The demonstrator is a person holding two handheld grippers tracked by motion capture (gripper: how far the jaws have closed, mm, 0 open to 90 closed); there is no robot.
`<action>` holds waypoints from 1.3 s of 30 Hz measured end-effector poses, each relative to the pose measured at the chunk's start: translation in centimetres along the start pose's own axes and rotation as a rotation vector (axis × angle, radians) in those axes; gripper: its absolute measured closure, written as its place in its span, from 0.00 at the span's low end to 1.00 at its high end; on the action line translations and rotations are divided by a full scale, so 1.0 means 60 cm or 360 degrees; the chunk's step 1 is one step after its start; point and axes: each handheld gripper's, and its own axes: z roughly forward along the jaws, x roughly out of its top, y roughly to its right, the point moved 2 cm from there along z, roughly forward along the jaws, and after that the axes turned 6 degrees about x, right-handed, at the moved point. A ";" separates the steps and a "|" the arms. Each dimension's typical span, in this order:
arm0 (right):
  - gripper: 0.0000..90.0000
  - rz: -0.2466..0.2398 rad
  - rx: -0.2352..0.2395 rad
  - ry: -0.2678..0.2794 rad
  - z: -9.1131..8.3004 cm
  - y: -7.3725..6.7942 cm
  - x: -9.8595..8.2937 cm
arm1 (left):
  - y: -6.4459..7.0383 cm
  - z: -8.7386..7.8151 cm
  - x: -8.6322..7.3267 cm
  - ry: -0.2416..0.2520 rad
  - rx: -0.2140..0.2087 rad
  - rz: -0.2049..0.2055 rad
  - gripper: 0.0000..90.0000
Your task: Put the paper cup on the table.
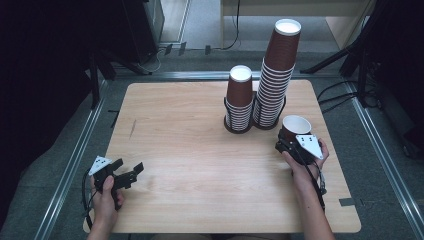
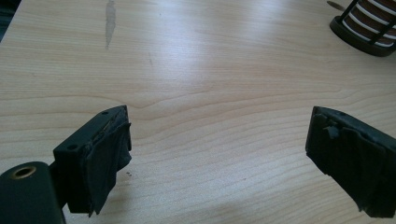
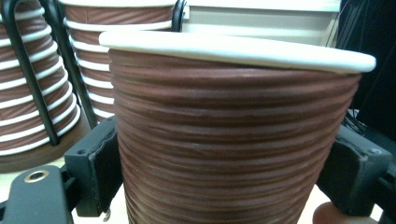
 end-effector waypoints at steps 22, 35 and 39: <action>0.07 0.0078 0.0121 -0.0140 -0.018 -0.009 0.000 | 0.002 0.003 0.000 -0.0018 -0.0001 0.0010 0.08; 0.00 0.0048 0.0209 -0.0087 -0.036 -0.016 0.015 | 0.000 0.003 0.001 -0.0018 -0.0014 -0.0007 0.08; 0.00 0.0034 0.0216 -0.0067 -0.046 -0.014 0.021 | 0.000 0.003 0.001 -0.0019 -0.0016 -0.0008 0.08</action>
